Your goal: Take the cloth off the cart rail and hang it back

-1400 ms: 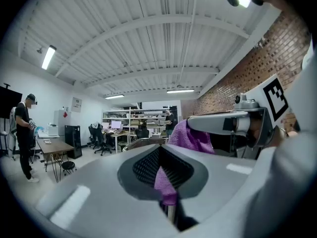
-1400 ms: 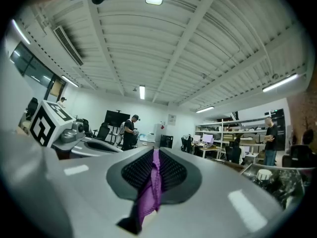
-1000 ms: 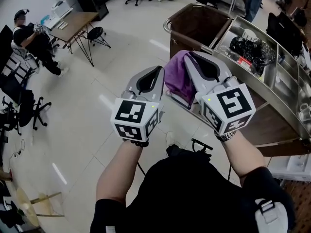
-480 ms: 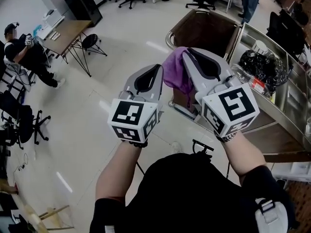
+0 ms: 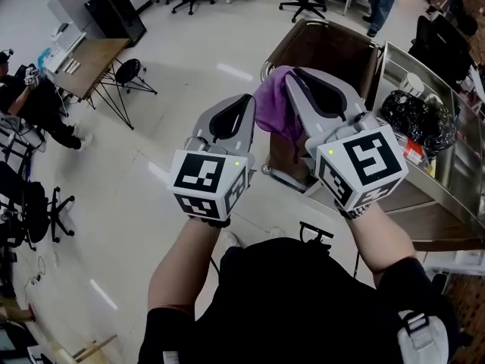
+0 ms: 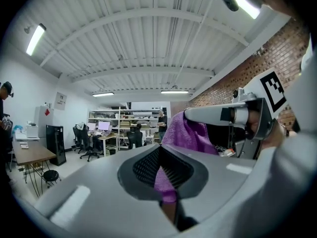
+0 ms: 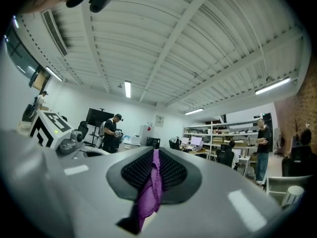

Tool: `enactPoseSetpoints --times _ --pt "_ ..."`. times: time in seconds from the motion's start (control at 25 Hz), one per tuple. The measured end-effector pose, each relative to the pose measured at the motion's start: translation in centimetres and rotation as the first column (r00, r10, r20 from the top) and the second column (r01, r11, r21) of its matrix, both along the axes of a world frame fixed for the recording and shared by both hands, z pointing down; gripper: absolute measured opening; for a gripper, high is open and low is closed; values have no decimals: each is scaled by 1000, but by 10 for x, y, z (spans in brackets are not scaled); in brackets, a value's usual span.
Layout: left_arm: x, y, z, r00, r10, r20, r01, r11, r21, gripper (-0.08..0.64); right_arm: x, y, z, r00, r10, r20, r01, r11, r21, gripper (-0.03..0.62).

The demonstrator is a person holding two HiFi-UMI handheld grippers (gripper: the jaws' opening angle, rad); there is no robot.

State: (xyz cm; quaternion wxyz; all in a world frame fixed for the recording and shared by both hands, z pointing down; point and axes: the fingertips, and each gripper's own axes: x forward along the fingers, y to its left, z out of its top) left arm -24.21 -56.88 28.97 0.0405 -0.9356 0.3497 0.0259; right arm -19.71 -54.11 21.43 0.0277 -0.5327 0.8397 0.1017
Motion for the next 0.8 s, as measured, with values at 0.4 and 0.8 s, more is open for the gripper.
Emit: enactPoseSetpoints --times 0.4,0.8 --pt "-53 -54 -36 983 184 18 -184 983 -15 0 -54 -47 -42 982 190 17 -190 982 -11 32" --pt "-76 -89 -47 941 337 19 -336 941 -28 0 -81 -75 -62 937 350 24 -349 937 -13 32"
